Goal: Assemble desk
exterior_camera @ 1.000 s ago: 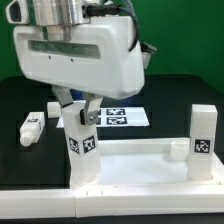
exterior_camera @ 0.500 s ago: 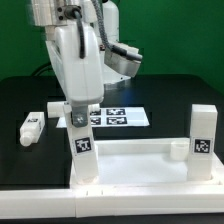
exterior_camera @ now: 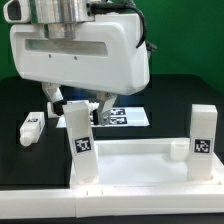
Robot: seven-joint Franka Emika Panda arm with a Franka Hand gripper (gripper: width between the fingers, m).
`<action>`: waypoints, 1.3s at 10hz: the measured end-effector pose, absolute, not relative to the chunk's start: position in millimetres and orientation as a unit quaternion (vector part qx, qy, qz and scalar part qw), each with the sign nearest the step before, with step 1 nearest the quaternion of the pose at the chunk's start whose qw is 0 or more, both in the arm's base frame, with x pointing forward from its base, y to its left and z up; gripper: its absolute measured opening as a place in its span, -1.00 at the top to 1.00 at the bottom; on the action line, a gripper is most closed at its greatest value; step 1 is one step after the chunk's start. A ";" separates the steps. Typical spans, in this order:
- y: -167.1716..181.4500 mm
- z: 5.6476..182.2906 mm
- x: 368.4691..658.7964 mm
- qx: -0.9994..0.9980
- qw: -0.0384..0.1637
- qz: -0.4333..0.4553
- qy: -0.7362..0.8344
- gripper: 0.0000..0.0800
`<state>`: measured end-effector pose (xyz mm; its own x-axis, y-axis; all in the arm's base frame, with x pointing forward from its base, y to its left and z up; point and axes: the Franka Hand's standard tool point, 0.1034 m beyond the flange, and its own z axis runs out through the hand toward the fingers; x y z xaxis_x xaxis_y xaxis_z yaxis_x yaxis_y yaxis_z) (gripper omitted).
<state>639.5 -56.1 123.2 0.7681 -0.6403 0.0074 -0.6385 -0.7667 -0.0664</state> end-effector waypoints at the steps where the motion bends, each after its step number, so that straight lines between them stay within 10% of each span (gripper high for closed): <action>1: -56.4 123.2 639.5 -0.955 0.029 -0.016 0.296 -0.62; 5: -43.7 125.8 641.4 -0.999 0.022 -0.025 0.002 -0.62; 8: -45.3 124.1 641.2 -0.999 0.023 -0.024 0.022 -0.40; 9: -45.0 123.9 641.1 -0.998 0.024 -0.023 0.054 0.15; 10: -46.4 123.9 641.2 -0.994 0.024 -0.023 0.100 0.29; 13: -48.7 123.0 640.4 -0.940 0.018 -0.040 0.339 0.29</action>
Offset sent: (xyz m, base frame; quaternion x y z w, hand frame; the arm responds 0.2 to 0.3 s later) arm 0.0049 0.0326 -0.0022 0.0606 -0.0308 -0.4794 0.8750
